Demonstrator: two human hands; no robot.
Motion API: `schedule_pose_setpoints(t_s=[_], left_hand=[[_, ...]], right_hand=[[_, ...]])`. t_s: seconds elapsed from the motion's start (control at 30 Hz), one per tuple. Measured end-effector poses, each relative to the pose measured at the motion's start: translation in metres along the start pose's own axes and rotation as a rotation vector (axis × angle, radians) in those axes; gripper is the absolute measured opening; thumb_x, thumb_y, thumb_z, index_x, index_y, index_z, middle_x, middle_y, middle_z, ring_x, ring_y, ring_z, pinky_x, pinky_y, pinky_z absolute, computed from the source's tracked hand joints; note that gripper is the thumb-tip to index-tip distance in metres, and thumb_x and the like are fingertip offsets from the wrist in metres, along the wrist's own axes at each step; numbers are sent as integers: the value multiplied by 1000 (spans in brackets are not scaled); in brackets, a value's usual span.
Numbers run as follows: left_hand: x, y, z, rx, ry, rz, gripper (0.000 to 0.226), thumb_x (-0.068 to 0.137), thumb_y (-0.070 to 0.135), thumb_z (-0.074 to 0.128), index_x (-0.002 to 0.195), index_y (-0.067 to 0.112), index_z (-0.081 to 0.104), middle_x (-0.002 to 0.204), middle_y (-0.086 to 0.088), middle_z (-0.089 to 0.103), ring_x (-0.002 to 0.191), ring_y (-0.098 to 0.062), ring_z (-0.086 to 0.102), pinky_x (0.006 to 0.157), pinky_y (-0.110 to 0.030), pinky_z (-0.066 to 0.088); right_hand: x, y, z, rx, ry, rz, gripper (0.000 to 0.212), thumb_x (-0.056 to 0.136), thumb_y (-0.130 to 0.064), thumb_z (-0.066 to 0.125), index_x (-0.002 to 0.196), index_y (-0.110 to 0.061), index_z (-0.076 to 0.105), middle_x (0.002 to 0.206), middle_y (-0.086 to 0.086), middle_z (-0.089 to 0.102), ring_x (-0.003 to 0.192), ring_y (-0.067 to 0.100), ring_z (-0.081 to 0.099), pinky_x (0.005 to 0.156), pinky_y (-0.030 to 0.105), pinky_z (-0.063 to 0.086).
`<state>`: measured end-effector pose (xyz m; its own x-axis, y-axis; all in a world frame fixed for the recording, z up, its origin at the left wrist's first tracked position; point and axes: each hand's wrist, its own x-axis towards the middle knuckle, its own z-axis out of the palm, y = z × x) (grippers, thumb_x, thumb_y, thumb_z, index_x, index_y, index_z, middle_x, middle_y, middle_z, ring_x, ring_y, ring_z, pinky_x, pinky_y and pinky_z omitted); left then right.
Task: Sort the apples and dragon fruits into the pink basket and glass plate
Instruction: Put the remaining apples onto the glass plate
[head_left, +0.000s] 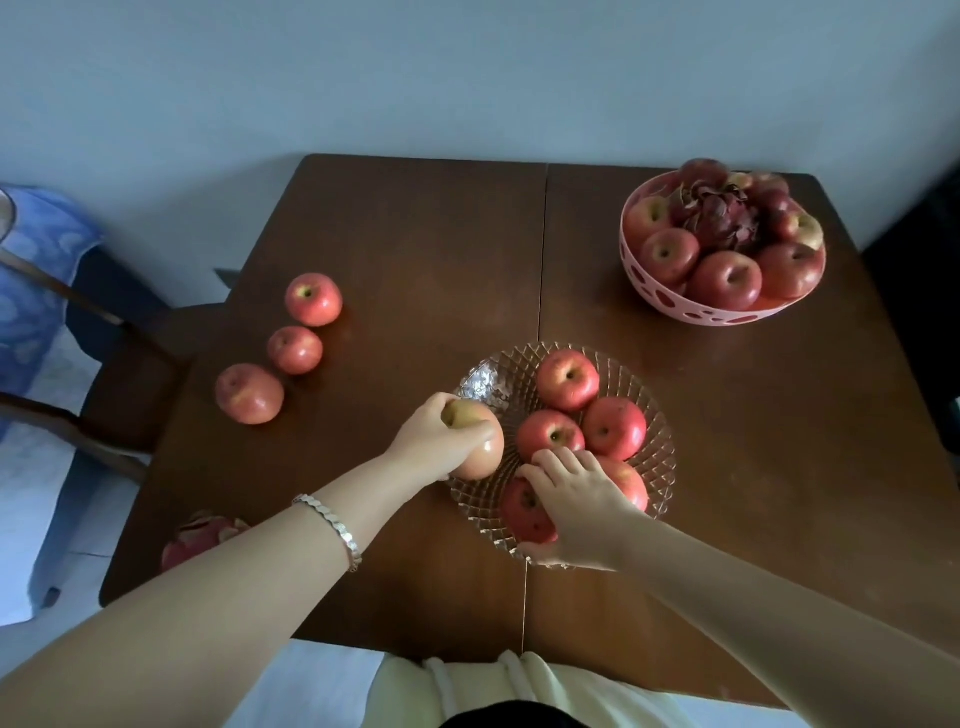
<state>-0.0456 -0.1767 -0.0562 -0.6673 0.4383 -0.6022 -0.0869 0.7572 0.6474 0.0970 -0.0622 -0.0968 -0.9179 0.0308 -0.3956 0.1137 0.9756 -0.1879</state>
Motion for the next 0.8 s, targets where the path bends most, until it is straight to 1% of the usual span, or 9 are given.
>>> schedule_pose_setpoints(t_s=[0.07, 0.2, 0.27, 0.33, 0.4, 0.47, 0.53, 0.67, 0.8], left_hand=[[0, -1, 1, -11, 0, -20, 44, 85, 30, 60, 126, 25, 45, 115, 1, 47, 101, -24, 53, 74, -32, 57], [2, -3, 2, -19, 2, -41, 43, 85, 29, 59, 126, 25, 46, 114, 0, 46, 100, -24, 52, 74, -32, 56], [2, -4, 1, 53, -10, -9, 46, 85, 30, 60, 128, 25, 45, 116, 0, 48, 99, -22, 52, 76, -32, 54], [1, -6, 0, 339, -40, 126, 59, 80, 35, 64, 134, 29, 40, 124, -1, 49, 103, -22, 52, 85, -35, 51], [0, -8, 2, 713, -71, 330, 75, 75, 41, 69, 140, 31, 32, 132, -3, 47, 111, -26, 53, 88, -37, 48], [1, -9, 9, 970, -75, 473, 84, 74, 43, 70, 143, 29, 25, 136, -4, 45, 115, -30, 51, 87, -39, 46], [4, -9, 15, 1079, -32, 520, 80, 74, 43, 70, 140, 26, 28, 135, -4, 45, 113, -33, 50, 85, -38, 44], [8, -8, 28, 1091, 17, 408, 70, 78, 45, 67, 137, 27, 33, 134, -6, 42, 113, -34, 45, 82, -36, 41], [17, -3, 30, 955, -135, 387, 69, 73, 36, 70, 133, 31, 37, 132, -1, 45, 119, -32, 43, 86, -39, 46]], right_hand=[[1, 2, 1, 15, 23, -23, 82, 73, -59, 58, 137, -11, 39, 134, 6, 44, 124, 27, 41, 109, 42, 29], [-5, 3, 9, 54, 11, 16, 81, 65, -62, 63, 128, -12, 52, 122, 5, 59, 111, 28, 58, 96, 41, 46], [-5, 2, 12, 30, 54, -10, 81, 70, -62, 60, 133, -12, 48, 128, 5, 56, 118, 29, 54, 99, 42, 43], [-4, 1, 10, 52, 73, -5, 81, 80, -58, 54, 143, -14, 30, 145, 5, 37, 132, 29, 36, 110, 42, 30], [-3, 2, 9, 82, 63, 17, 82, 83, -56, 51, 146, -16, 20, 150, 5, 22, 136, 27, 24, 113, 39, 20], [0, 2, 6, 92, 43, 30, 83, 82, -56, 53, 146, -14, 19, 147, 5, 22, 135, 26, 23, 114, 38, 20], [0, 3, 5, 106, 40, 32, 84, 80, -57, 55, 144, -14, 23, 144, 4, 26, 133, 26, 26, 113, 37, 21], [1, 5, 4, 110, 38, 28, 81, 78, -57, 58, 141, -13, 30, 140, 4, 31, 130, 26, 29, 111, 37, 25], [-2, 5, 5, 145, 61, 29, 82, 76, -55, 61, 140, -13, 32, 140, 4, 32, 129, 26, 30, 110, 37, 26]])
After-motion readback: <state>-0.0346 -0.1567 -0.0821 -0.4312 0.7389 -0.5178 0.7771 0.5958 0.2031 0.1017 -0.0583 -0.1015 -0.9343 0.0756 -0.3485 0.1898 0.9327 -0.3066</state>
